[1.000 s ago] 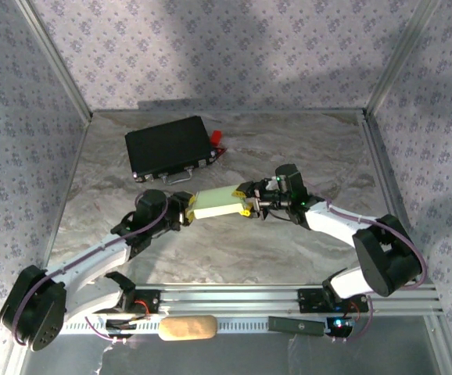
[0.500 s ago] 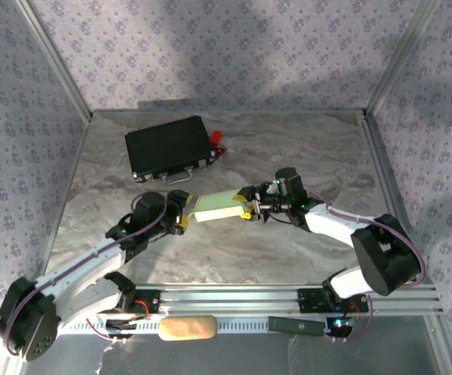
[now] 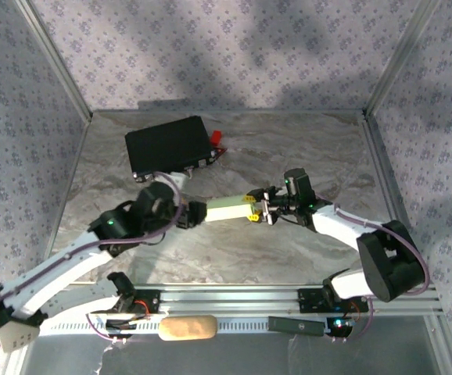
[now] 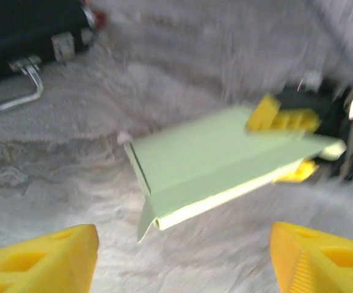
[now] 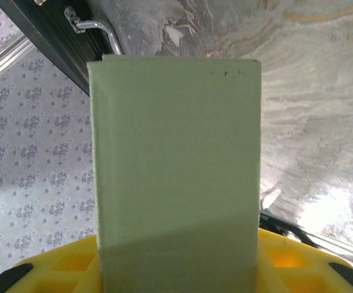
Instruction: Fold the paper box
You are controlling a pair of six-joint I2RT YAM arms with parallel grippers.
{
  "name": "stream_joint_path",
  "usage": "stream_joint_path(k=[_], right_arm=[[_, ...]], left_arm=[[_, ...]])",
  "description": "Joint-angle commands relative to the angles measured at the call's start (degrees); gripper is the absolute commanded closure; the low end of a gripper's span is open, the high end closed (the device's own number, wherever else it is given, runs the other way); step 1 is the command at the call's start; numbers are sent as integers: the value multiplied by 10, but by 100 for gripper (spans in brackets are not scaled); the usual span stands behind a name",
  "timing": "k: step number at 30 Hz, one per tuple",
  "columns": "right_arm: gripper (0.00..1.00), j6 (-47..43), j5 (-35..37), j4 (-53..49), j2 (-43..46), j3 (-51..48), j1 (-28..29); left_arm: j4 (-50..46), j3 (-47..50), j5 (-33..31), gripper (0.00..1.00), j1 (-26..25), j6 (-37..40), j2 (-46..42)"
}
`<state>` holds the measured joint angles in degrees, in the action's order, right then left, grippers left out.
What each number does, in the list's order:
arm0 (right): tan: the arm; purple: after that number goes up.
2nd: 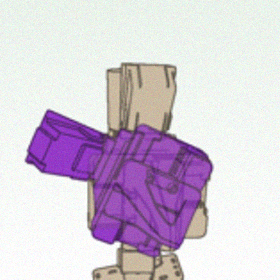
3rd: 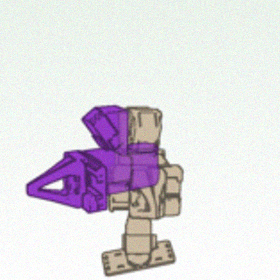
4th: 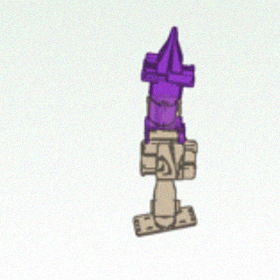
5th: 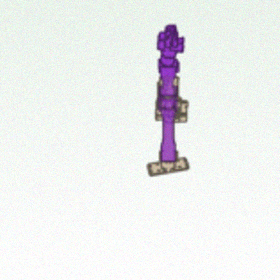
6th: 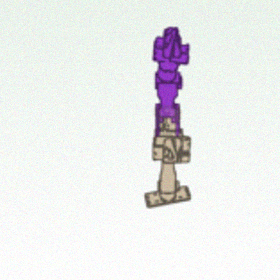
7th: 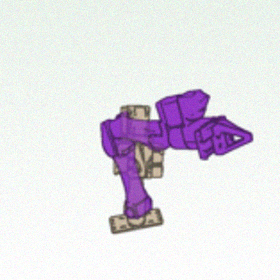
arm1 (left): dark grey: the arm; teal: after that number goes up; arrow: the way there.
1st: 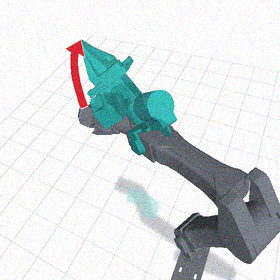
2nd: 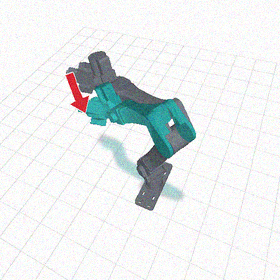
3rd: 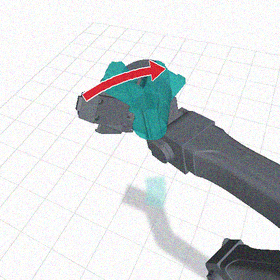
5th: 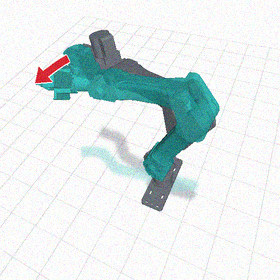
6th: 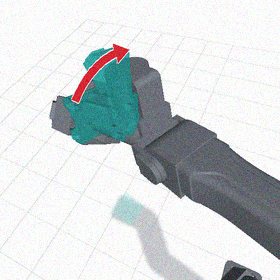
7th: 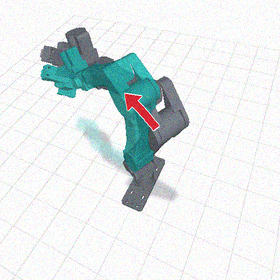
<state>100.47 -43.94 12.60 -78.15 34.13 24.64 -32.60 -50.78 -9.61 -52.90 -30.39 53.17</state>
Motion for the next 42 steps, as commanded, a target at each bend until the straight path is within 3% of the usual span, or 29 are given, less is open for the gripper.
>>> stream_joint_path(k=[1, 6, 13, 19, 22, 29, 42], right_arm=[[59, 23, -17, -26, 30, -11, -15], [62, 23, -28, -24, 37, -24, -30], [64, 22, -31, -23, 30, -20, -31], [64, 22, -35, -23, 27, -18, -33], [64, 22, -36, -19, 22, -21, -34], [65, 26, -36, 0, 4, -22, -34], [66, 35, -36, 17, -4, -28, -34]], left_arm=[[-33, 8, -41, 22, -21, 75, 10], [39, 47, -11, 18, -17, 83, 17], [80, 25, 26, 21, 8, 115, 83], [98, 12, 42, 33, 22, 111, 132], [123, 14, 60, 46, 25, 105, 141], [144, 18, 80, 59, 25, 82, 166], [147, 29, 56, 62, 25, 62, 195]])
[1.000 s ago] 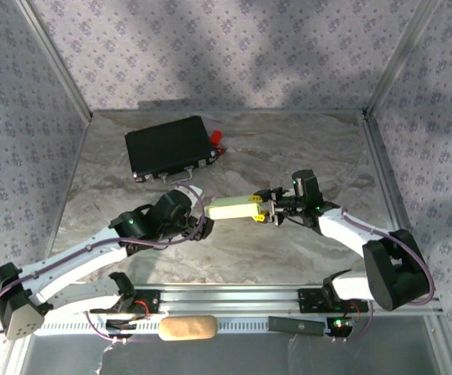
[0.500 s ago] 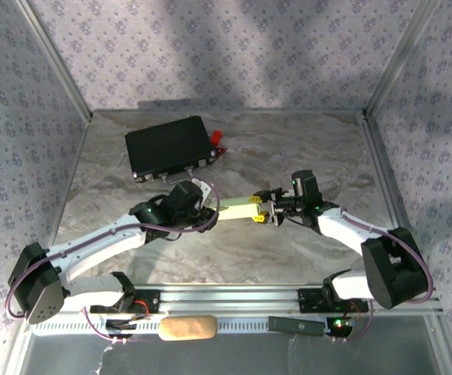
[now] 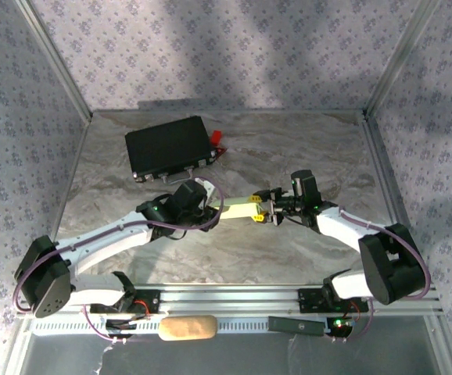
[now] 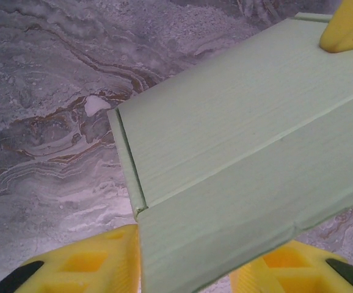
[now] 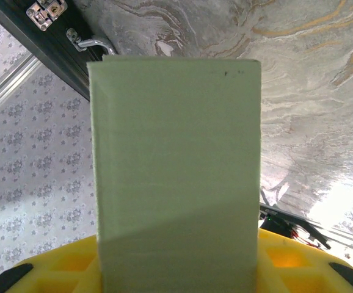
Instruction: Fold the paper box
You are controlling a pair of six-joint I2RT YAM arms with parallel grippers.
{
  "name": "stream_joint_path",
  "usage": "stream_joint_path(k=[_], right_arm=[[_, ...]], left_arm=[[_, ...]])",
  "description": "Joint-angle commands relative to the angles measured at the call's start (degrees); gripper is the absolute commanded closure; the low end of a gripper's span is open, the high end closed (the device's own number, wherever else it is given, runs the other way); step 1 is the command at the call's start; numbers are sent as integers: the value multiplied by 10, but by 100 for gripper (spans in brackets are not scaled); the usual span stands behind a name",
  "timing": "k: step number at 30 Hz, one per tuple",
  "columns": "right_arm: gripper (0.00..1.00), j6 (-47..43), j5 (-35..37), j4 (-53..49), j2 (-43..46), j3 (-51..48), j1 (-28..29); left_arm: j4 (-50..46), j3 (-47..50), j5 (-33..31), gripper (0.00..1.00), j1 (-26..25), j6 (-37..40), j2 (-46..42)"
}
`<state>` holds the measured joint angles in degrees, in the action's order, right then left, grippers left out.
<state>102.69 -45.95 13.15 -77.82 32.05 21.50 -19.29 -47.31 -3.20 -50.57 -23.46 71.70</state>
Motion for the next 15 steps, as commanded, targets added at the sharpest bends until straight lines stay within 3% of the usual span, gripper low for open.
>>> stream_joint_path(k=[1, 3, 9, 15], right_arm=[[67, 14, -16, 13, -8, -8, -4], [67, 14, -17, 14, -8, -9, -3], [66, 13, -16, 17, -10, -10, -4], [57, 10, -17, 16, -14, -13, -7]], left_arm=[[15, -5, -8, 64, 2, -8, 11], [21, -4, -6, 66, 2, -11, 15], [27, -13, 0, 86, 2, -19, 24], [20, -22, 3, 97, 2, -26, 27]])
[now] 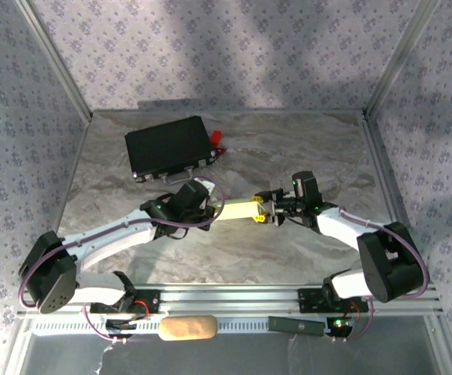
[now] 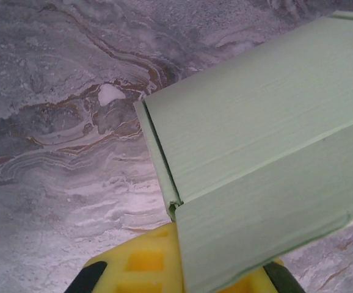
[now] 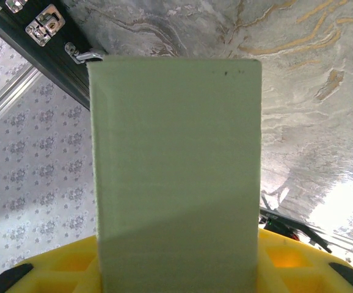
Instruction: Fold the paper box
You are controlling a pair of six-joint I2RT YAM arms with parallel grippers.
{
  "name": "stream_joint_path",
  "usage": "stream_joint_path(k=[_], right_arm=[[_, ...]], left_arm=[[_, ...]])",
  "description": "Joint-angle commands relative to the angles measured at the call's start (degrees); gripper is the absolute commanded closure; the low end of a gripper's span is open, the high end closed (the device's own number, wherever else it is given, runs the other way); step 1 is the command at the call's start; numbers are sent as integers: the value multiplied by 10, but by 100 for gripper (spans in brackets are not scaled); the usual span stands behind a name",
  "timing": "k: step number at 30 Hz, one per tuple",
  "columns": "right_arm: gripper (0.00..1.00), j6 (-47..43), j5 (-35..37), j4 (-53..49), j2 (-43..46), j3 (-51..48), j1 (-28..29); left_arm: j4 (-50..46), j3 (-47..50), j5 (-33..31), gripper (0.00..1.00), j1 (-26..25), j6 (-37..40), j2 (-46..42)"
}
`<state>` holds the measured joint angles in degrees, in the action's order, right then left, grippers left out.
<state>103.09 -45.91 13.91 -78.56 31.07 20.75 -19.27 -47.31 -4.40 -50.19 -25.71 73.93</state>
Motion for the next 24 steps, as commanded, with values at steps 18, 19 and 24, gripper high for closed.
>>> stream_joint_path(k=[18, 19, 24], right_arm=[[61, 25, 6, 11, 30, -48, 0], [62, 24, 6, 12, 27, -48, -2], [65, 19, -6, 17, 3, -32, -1]], left_arm=[[-90, -81, -10, 53, -38, -38, -39], [-89, -77, -14, 49, -39, -42, -51], [-63, -51, -48, 41, -67, 78, -112]])
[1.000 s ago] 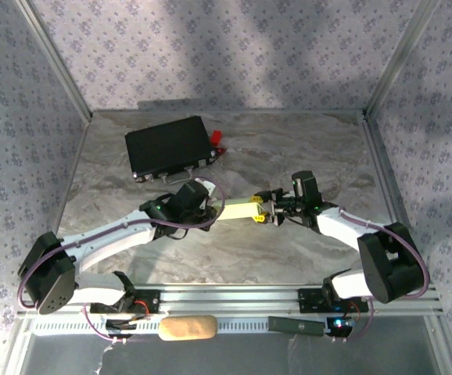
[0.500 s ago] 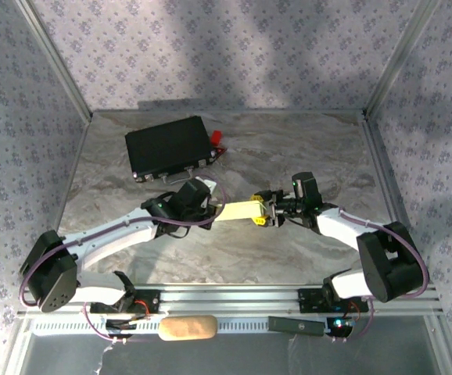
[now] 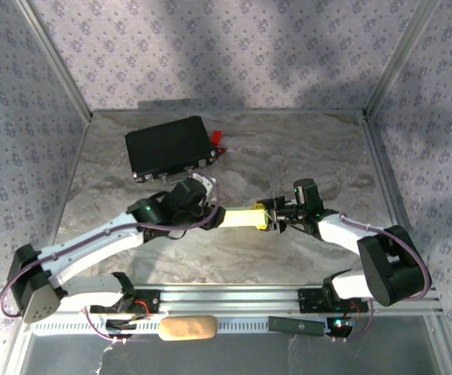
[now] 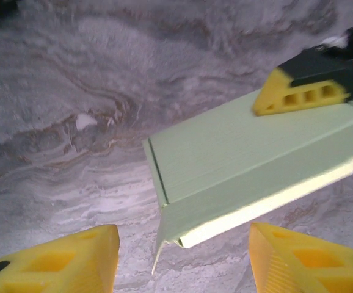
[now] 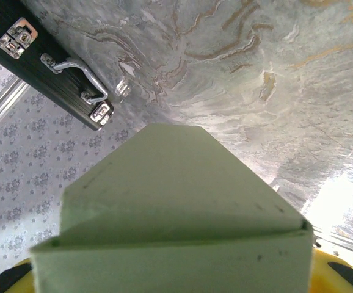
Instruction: Fold the paper box
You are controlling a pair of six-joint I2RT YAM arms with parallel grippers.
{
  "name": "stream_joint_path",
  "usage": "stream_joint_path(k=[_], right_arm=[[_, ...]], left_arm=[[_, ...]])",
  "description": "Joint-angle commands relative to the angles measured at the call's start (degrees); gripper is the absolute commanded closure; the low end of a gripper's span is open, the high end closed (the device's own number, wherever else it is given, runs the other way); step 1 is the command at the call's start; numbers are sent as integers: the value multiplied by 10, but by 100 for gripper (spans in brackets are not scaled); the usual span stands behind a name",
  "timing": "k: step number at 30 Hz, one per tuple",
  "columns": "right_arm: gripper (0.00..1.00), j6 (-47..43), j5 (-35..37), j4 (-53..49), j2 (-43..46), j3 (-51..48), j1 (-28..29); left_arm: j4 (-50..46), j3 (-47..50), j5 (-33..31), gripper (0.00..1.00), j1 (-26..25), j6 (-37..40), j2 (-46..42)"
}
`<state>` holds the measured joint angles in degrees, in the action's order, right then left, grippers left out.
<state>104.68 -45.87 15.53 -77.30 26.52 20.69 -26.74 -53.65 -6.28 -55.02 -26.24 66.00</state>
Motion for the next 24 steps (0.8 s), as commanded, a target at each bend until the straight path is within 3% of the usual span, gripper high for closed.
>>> stream_joint_path(k=[1, 6, 9, 12, 17, 24], right_arm=[[66, -6, -10, -13, -12, 23, 0], [67, -73, -31, -97, -23, 65, -2], [68, -92, -42, -115, -33, 75, -7], [68, -102, -46, -123, -37, 82, -8], [68, -102, -52, -121, -38, 82, -9], [69, -98, -54, -112, -37, 78, -9]], left_arm=[[16, 18, -38, 38, -21, 116, -36], [8, -14, -41, 26, -23, 327, -8], [7, -33, 5, 22, -38, 471, 24], [30, -35, 6, 18, -43, 553, 54], [42, -45, -24, 16, -59, 609, 119], [97, -29, -80, 20, -89, 620, 168]])
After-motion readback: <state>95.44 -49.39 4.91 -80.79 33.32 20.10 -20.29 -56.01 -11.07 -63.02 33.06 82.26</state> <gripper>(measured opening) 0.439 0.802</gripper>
